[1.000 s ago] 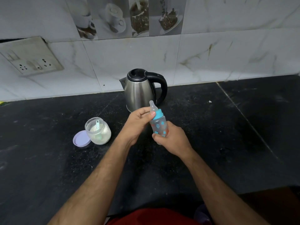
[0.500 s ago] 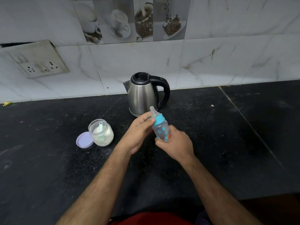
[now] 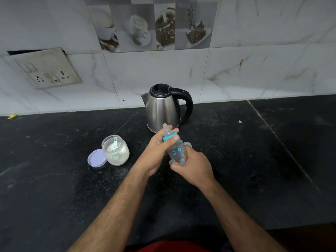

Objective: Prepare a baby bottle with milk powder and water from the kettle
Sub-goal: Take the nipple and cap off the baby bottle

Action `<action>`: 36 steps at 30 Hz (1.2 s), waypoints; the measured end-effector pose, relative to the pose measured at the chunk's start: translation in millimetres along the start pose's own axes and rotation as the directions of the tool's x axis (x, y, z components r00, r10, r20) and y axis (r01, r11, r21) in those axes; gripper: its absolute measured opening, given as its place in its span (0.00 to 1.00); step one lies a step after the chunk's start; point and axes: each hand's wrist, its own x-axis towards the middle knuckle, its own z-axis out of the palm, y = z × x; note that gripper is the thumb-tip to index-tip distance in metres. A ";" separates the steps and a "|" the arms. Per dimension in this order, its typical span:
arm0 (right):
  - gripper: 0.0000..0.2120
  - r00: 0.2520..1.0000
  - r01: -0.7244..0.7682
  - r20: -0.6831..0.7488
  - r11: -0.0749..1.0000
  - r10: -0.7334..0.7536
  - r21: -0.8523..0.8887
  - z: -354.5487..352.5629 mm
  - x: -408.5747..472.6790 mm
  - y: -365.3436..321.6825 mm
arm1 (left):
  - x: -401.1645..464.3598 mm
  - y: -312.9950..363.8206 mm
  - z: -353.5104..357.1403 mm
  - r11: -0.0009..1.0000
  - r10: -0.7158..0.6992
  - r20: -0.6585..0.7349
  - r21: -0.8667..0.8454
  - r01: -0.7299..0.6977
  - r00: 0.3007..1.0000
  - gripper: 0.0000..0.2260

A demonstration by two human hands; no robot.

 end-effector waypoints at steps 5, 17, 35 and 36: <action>0.23 1.000 -0.022 -0.005 1.000 0.022 0.006 -2.9 3.2 8.0 | -0.2 -1.9 -9.8 0.994 0.043 0.008 0.096 -0.044 0.999 0.12; 0.23 0.995 -0.096 -0.008 0.985 0.098 0.142 2.1 -0.2 34.8 | 26.8 -12.4 -16.4 0.980 0.094 -0.205 0.192 -0.054 0.974 0.13; 0.25 0.972 -0.133 -0.148 0.946 0.182 0.294 -9.1 -6.2 78.7 | 73.2 -107.4 -45.1 0.624 0.060 -0.297 0.756 0.197 0.953 0.24; 0.26 0.973 -0.134 -0.144 0.947 0.182 0.291 -8.9 -6.1 79.0 | 73.6 -108.7 -45.2 0.613 0.053 -0.297 0.763 0.203 0.954 0.24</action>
